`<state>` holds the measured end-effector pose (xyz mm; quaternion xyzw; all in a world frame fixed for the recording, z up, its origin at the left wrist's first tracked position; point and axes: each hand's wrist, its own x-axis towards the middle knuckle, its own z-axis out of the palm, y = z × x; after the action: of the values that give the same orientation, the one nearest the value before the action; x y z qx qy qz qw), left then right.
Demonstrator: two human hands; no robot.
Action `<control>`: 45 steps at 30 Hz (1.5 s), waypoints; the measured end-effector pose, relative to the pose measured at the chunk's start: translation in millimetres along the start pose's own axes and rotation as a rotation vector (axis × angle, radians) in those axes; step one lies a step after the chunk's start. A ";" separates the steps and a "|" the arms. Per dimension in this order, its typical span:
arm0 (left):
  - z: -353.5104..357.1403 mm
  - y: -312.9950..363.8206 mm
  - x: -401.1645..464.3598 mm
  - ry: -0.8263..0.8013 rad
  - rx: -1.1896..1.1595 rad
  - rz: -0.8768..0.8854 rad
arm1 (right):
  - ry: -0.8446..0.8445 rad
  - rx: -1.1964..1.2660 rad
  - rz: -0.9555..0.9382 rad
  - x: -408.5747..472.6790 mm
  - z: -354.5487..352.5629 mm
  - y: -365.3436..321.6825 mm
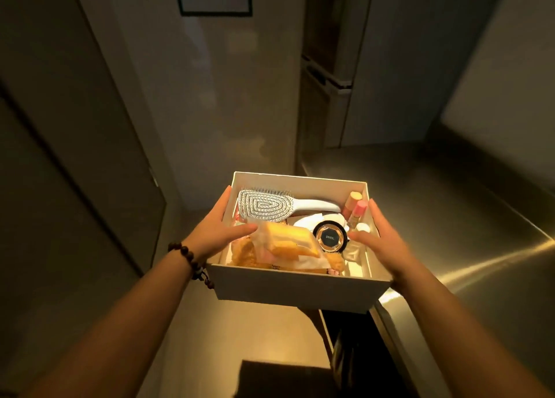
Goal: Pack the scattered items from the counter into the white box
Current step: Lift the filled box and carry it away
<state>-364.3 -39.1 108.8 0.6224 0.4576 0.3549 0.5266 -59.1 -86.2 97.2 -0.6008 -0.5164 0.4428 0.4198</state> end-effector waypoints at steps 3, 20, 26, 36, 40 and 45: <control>-49.1 -16.7 25.1 0.063 -0.004 -0.024 | -0.037 -0.066 -0.008 57.6 38.2 -9.3; -254.1 -110.7 222.2 0.307 0.005 -0.172 | -0.173 -0.215 -0.018 367.0 201.8 -28.5; -296.9 -147.1 317.4 0.369 -0.038 -0.225 | -0.259 -0.193 0.007 490.2 230.3 -20.5; -372.0 -214.6 422.1 0.452 -0.164 -0.259 | -0.357 -0.152 0.080 623.6 305.6 -14.9; -408.4 -249.3 456.9 0.435 -0.100 -0.240 | -0.328 -0.121 0.125 655.5 344.1 5.3; -440.0 -325.5 499.0 0.388 -0.084 -0.265 | -0.314 -0.060 0.165 700.3 386.8 58.8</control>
<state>-670.1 585.8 -145.2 0.4546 0.6129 0.4141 0.4962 -365.8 620.3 -127.1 -0.5768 -0.5377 0.5485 0.2780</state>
